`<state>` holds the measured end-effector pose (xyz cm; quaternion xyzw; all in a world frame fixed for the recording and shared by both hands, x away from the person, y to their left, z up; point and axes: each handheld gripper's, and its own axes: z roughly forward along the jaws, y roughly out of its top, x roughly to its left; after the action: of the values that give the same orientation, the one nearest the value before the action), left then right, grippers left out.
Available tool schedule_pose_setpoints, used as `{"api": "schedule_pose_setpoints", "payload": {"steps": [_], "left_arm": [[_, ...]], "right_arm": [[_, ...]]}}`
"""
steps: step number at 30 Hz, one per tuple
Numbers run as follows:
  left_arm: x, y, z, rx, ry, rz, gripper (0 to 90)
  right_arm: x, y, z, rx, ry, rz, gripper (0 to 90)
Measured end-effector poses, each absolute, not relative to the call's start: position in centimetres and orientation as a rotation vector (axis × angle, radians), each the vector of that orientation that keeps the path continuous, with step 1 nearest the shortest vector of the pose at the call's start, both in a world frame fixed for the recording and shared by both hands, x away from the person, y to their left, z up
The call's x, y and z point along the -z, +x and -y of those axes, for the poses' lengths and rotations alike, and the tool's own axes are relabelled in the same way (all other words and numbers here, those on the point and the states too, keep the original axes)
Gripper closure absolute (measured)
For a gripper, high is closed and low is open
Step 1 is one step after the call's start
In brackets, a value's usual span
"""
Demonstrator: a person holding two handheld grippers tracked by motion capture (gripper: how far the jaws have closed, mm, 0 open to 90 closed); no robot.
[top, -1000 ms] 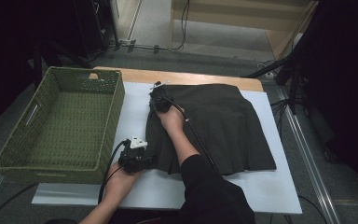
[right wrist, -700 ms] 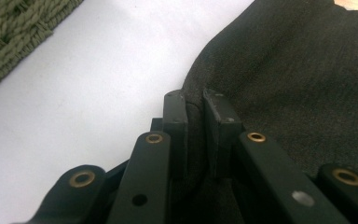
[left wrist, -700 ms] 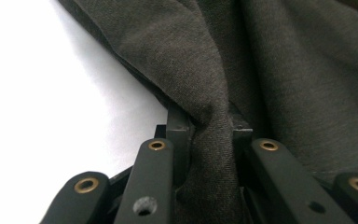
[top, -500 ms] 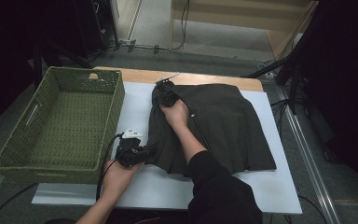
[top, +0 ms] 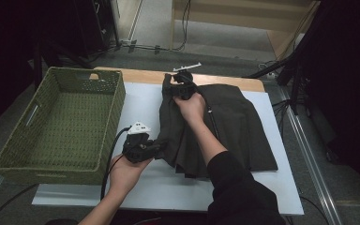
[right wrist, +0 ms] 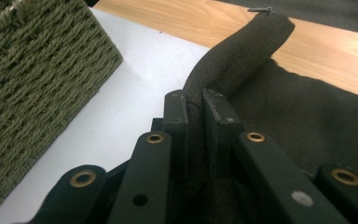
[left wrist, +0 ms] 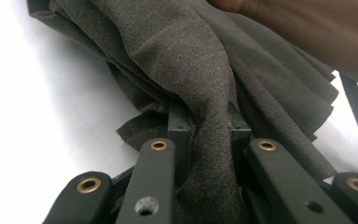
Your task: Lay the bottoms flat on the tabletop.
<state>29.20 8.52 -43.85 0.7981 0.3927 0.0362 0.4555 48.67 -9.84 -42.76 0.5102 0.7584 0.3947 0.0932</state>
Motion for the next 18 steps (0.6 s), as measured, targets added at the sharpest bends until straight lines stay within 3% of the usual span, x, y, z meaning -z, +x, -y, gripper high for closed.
{"api": "schedule_pose_setpoints", "payload": {"steps": [18], "left_arm": [[42.7,29.4,-5.2,-0.049,1.98,-0.874,79.4]], "right_arm": [[41.4,47.2,15.7,-1.215,1.572,-2.172,78.7]]}}
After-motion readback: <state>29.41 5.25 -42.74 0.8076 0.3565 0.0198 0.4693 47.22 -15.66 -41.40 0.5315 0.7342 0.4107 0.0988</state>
